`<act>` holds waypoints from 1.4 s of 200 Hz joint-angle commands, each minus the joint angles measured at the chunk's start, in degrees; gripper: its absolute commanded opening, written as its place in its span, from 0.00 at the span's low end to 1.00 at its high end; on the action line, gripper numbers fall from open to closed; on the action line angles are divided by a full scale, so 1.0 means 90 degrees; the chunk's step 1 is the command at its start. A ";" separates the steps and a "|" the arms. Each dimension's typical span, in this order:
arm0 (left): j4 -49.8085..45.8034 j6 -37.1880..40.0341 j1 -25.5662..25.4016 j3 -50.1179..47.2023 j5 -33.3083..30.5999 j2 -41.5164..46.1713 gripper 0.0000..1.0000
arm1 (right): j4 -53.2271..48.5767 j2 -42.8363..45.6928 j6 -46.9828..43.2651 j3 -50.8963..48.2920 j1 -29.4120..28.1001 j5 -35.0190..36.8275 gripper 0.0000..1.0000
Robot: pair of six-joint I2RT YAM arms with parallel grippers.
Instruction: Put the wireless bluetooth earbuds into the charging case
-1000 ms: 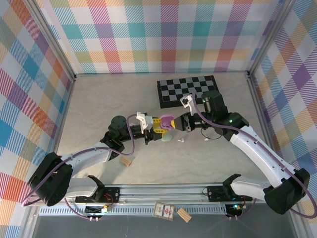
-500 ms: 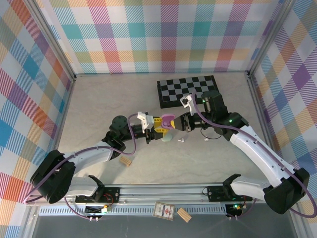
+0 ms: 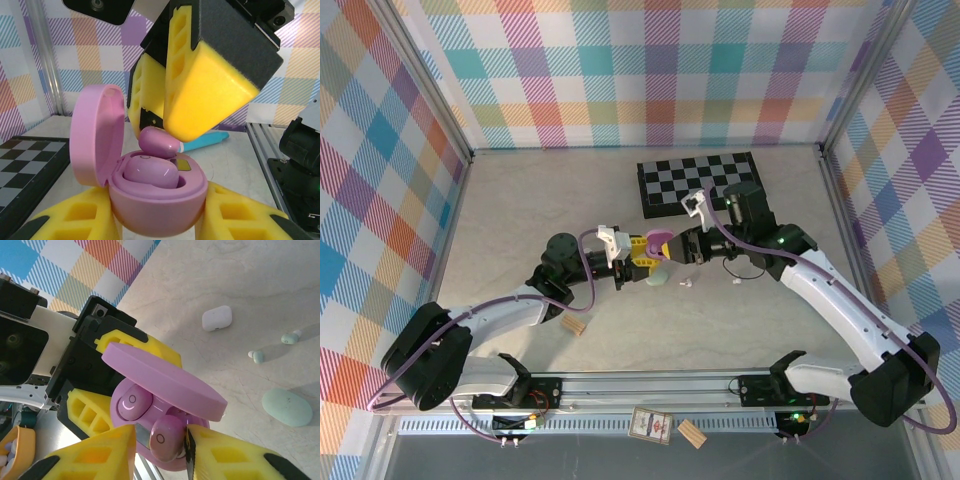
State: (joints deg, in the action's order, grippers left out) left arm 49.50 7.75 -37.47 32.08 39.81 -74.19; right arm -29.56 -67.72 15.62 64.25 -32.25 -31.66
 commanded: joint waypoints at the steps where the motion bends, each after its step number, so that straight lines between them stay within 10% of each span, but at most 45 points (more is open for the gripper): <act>1: 0.0427 0.0009 -0.0071 0.0179 0.0030 0.0094 0.33 | -0.0104 0.0196 -0.0004 0.0205 0.0021 0.0116 0.38; 121: 0.0468 0.0093 -0.0075 0.0040 0.0094 0.0177 0.33 | 0.0618 0.0803 0.0633 0.0173 0.0132 0.0684 0.67; 280: 0.0350 0.0106 -0.0074 0.0049 0.0035 0.0425 0.33 | -0.0840 -0.0144 0.0247 0.1017 0.0064 0.1099 0.78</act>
State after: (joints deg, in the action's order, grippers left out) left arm 49.89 8.23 -37.47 32.08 39.99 -72.01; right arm -35.68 -72.31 19.18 75.09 -31.20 -19.40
